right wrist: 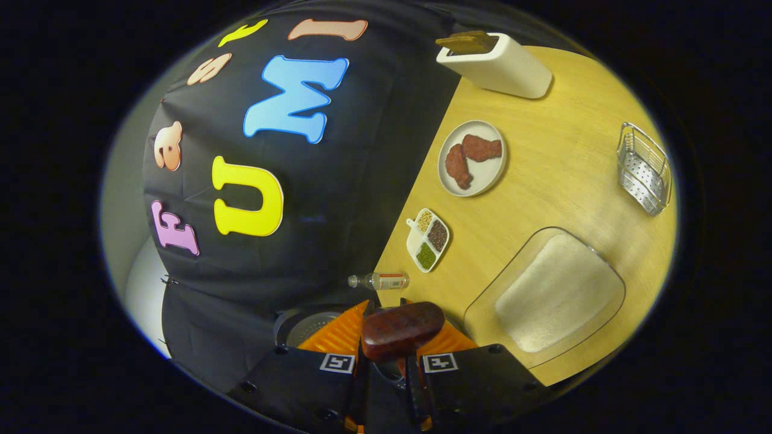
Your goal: Close the left gripper, press the button to open the rice cooker; take a wooden spoon from the chopstick holder with the right hand, scoop a spoonful of rice and pour it into the rice cooker, then put the wooden spoon back into the chopstick holder.
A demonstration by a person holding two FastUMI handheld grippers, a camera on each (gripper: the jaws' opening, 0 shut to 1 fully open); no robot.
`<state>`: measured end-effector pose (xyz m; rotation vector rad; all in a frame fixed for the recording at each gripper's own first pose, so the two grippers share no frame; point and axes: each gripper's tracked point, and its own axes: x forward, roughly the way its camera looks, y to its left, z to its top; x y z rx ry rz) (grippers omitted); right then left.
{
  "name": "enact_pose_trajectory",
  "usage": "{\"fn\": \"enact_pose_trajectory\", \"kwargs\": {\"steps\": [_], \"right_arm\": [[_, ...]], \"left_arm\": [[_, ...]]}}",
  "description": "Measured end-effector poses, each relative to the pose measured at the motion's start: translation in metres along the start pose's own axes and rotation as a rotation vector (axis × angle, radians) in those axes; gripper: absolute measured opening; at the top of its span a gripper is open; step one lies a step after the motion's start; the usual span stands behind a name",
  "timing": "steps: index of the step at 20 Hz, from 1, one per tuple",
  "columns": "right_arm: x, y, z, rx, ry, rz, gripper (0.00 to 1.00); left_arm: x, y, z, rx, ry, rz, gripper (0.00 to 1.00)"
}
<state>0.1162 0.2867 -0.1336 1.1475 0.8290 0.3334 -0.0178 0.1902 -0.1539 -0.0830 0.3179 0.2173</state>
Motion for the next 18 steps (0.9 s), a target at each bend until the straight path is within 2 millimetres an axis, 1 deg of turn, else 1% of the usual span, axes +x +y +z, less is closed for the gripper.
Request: {"fn": "enact_pose_trajectory", "kwargs": {"steps": [1, 2, 5, 6, 7, 8, 9, 10, 11, 12, 13, 14, 15, 16, 17, 18], "right_arm": [[0.008, 0.009, -0.005, 0.0, 0.013, 0.012, 0.24], [0.016, 0.018, -0.01, -0.011, 0.022, 0.02, 0.27], [0.039, 0.039, -0.025, -0.07, 0.048, 0.025, 0.27], [0.047, 0.048, -0.03, -0.084, 0.056, 0.031, 0.23], [0.057, 0.055, -0.036, -0.095, 0.067, 0.038, 0.27], [0.067, 0.062, -0.044, -0.108, 0.078, 0.043, 0.27], [0.077, 0.068, -0.053, -0.124, 0.091, 0.046, 0.23], [0.087, 0.073, -0.059, -0.148, 0.102, 0.052, 0.27], [0.094, 0.08, -0.065, -0.173, 0.109, 0.057, 0.27], [0.101, 0.088, -0.073, -0.192, 0.119, 0.062, 0.23], [0.109, 0.094, -0.08, -0.206, 0.127, 0.067, 0.27], [0.117, 0.101, -0.088, -0.221, 0.135, 0.072, 0.22], [0.125, 0.105, -0.095, -0.243, 0.141, 0.075, 0.27], [0.132, 0.109, -0.103, -0.275, 0.148, 0.076, 0.26], [0.14, 0.112, -0.11, -0.317, 0.151, 0.076, 0.27], [0.145, 0.114, -0.116, -0.37, 0.153, 0.077, 0.23]], "left_arm": [[0.0, 0.005, 0.0, -0.002, 0.0, 0.009, 0.99], [-0.001, 0.009, 0.0, -0.005, -0.001, 0.018, 0.99], [-0.003, 0.023, 0.001, -0.015, 0.002, 0.045, 0.99], [-0.003, 0.029, 0.001, -0.018, 0.003, 0.055, 0.99], [-0.001, 0.034, -0.001, -0.02, 0.008, 0.065, 0.99], [-0.001, 0.039, -0.002, -0.024, 0.014, 0.077, 0.97], [-0.002, 0.042, -0.005, -0.027, 0.02, 0.087, 0.97], [-0.001, 0.046, -0.004, -0.03, 0.021, 0.095, 0.97], [-0.003, 0.051, -0.004, -0.031, 0.022, 0.104, 0.99], [-0.003, 0.056, -0.004, -0.031, 0.024, 0.115, 0.97], [-0.006, 0.061, -0.007, -0.033, 0.025, 0.125, 0.97], [-0.005, 0.066, -0.006, -0.036, 0.027, 0.134, 0.97], [-0.004, 0.072, -0.008, -0.04, 0.03, 0.142, 0.97], [-0.003, 0.076, -0.009, -0.044, 0.034, 0.151, 0.99], [-0.001, 0.082, -0.011, -0.048, 0.039, 0.16, 0.97], [0.0, 0.086, -0.011, -0.053, 0.042, 0.169, 0.97]]}}
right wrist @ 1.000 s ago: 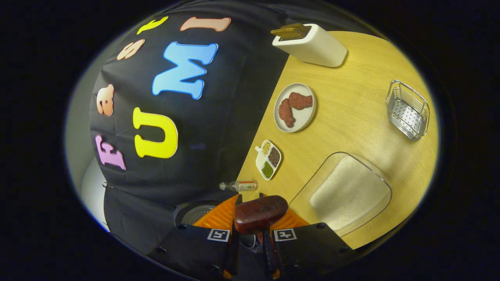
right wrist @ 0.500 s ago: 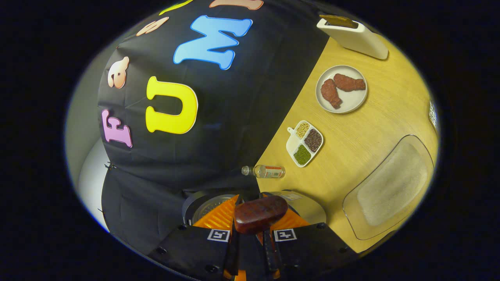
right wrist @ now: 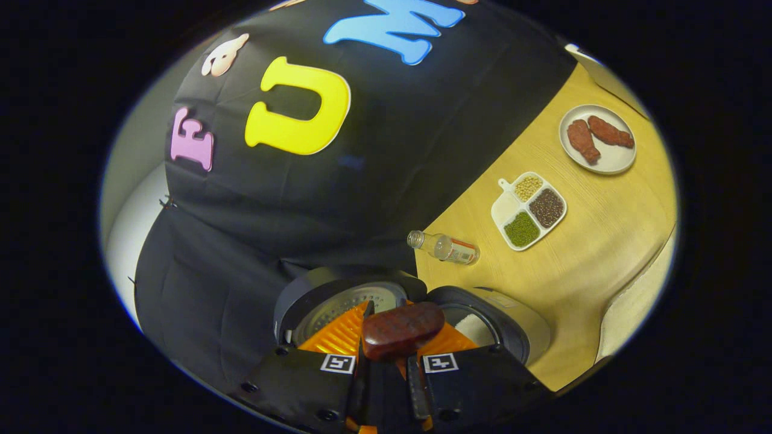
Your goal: Close the left gripper, press the button to open the rice cooker; take a wooden spoon from the chopstick holder with the right hand, scoop a spoonful of rice and pour it into the rice cooker, then put the wooden spoon back into the chopstick holder.
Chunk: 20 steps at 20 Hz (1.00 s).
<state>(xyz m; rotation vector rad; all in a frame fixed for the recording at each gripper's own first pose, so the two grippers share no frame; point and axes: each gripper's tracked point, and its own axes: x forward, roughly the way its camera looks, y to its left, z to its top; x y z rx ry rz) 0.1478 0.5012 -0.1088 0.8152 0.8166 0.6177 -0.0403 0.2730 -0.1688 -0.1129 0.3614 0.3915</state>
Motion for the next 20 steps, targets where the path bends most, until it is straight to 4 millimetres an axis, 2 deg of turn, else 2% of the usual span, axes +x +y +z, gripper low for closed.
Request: {"fn": "enact_pose_trajectory", "kwargs": {"steps": [1, 5, 7, 11, 15, 20], "right_arm": [[0.008, 0.002, -0.004, -0.061, 0.002, -0.005, 0.27], [0.034, 0.013, -0.026, -0.289, 0.012, -0.029, 0.27], [0.039, 0.018, -0.035, -0.367, 0.017, -0.03, 0.27], [0.056, 0.017, -0.051, -0.503, 0.021, -0.044, 0.27], [0.062, 0.016, -0.061, -0.598, 0.028, -0.038, 0.27], [0.062, 0.022, -0.069, -0.802, 0.002, -0.017, 0.27]], "left_arm": [[0.001, 0.004, 0.0, -0.005, 0.003, 0.007, 0.99], [0.008, 0.016, 0.002, -0.005, 0.007, 0.025, 0.99], [0.01, 0.023, -0.001, -0.001, 0.011, 0.041, 0.97], [0.005, 0.036, -0.006, -0.017, 0.017, 0.057, 0.99], [0.006, 0.048, -0.022, -0.036, 0.039, 0.089, 0.97], [0.003, 0.056, -0.027, -0.071, 0.044, 0.107, 0.99]]}}
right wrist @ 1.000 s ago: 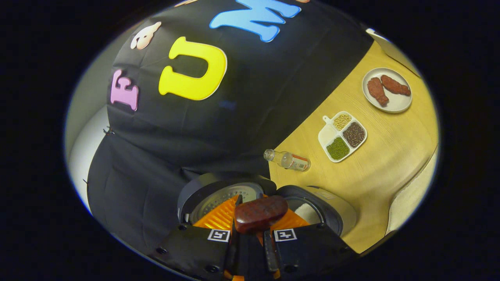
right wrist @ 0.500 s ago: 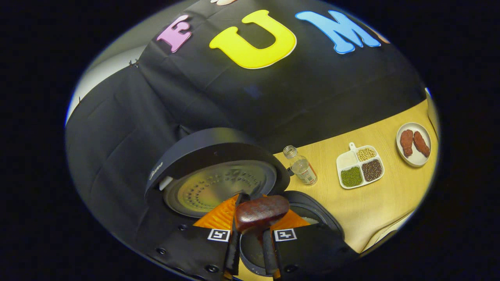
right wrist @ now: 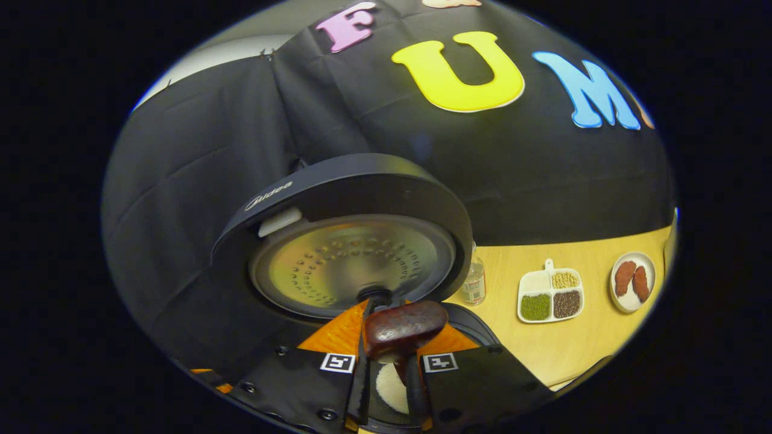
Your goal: Close the left gripper, press the button to open the rice cooker; take a wooden spoon from the chopstick holder with the right hand, scoop a spoonful of rice and pour it into the rice cooker, then put the wooden spoon back into the chopstick holder.
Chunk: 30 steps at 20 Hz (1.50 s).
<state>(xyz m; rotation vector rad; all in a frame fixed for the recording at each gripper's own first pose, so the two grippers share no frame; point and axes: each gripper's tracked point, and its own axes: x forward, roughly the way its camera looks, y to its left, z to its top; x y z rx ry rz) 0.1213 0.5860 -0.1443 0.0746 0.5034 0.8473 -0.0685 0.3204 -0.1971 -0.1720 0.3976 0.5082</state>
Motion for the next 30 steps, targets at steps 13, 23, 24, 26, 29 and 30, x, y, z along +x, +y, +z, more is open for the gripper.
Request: {"fn": "enact_pose_trajectory", "kwargs": {"steps": [13, 23, 24, 26, 29, 30], "right_arm": [[-0.017, 0.013, -0.02, -0.374, -0.023, 0.083, 0.27], [-0.028, 0.029, -0.055, -0.621, -0.005, 0.151, 0.27], [-0.029, 0.028, -0.049, -0.596, -0.015, 0.147, 0.27], [-0.039, 0.023, -0.033, -0.532, -0.038, 0.131, 0.27], [-0.053, 0.011, -0.008, -0.4, -0.064, 0.111, 0.27], [-0.058, 0.006, -0.001, -0.357, -0.071, 0.102, 0.27]], "left_arm": [[-0.001, -0.002, -0.005, -0.021, -0.017, 0.01, 0.99], [-0.018, -0.009, -0.01, -0.017, -0.019, 0.012, 0.99], [-0.02, -0.009, -0.008, -0.014, -0.023, 0.011, 0.99], [-0.024, -0.013, -0.009, -0.008, -0.023, 0.005, 0.99], [-0.024, -0.024, -0.011, -0.002, -0.016, -0.013, 0.99], [-0.024, -0.029, -0.01, 0.001, -0.015, -0.024, 0.98]]}}
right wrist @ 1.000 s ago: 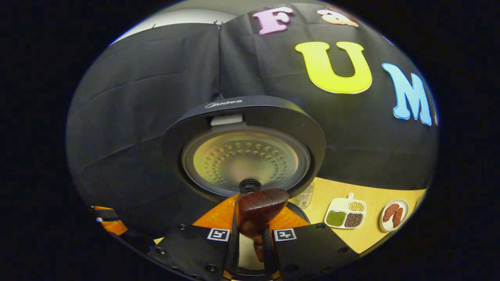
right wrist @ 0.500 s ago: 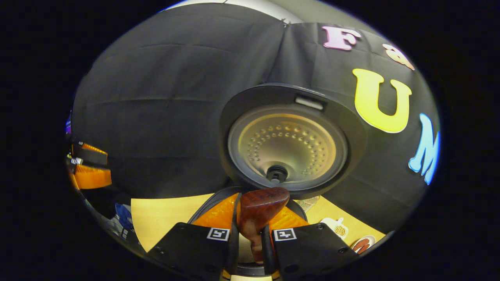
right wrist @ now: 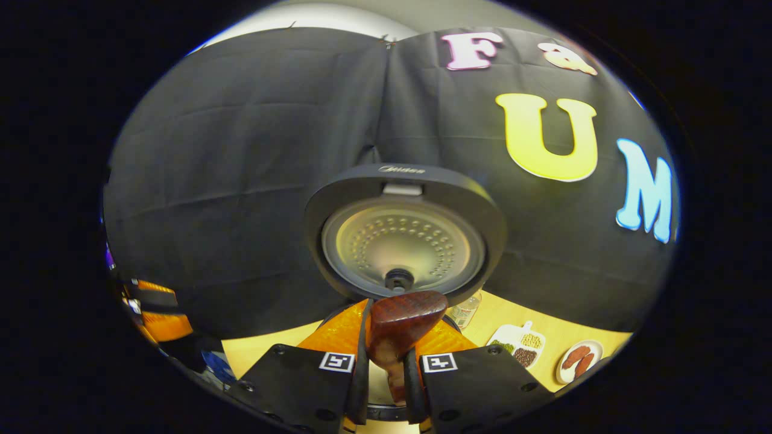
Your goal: Close the left gripper, press the button to open the rice cooker; take a wooden spoon from the chopstick holder with the right hand, scoop a spoonful of rice and pour it into the rice cooker, then put the wooden spoon back into the chopstick holder.
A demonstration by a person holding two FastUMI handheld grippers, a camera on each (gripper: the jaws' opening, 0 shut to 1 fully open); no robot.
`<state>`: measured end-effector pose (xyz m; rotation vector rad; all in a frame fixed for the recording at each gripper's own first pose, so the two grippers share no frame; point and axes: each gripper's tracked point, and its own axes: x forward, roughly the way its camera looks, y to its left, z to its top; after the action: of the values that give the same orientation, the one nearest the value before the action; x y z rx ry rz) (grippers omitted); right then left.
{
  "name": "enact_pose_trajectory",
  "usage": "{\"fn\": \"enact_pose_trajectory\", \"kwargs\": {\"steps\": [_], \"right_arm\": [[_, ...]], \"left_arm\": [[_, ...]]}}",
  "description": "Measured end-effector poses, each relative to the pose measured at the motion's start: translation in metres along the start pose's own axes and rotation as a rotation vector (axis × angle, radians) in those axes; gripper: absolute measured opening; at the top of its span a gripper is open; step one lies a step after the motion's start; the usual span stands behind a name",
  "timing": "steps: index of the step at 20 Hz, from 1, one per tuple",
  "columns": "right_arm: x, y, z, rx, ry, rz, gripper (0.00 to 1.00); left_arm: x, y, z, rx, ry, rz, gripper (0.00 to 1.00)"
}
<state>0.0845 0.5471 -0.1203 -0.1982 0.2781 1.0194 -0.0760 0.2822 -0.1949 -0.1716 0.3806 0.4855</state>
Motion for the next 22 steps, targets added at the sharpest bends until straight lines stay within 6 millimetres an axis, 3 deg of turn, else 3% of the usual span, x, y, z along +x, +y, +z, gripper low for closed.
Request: {"fn": "enact_pose_trajectory", "kwargs": {"steps": [5, 10, 17, 22], "right_arm": [[-0.038, -0.044, 0.025, 0.172, -0.049, -0.065, 0.27], [-0.099, -0.097, 0.037, 0.253, -0.098, -0.179, 0.27], [-0.212, -0.204, 0.018, 0.389, -0.172, -0.382, 0.27], [-0.292, -0.272, -0.024, 0.506, -0.161, -0.525, 0.27]], "left_arm": [[0.005, -0.041, 0.008, 0.036, -0.01, -0.083, 0.98], [0.01, -0.096, 0.012, 0.077, -0.008, -0.187, 0.99], [0.0, -0.185, 0.027, 0.142, -0.034, -0.299, 0.99], [-0.011, -0.255, 0.032, 0.16, -0.042, -0.365, 0.99]]}}
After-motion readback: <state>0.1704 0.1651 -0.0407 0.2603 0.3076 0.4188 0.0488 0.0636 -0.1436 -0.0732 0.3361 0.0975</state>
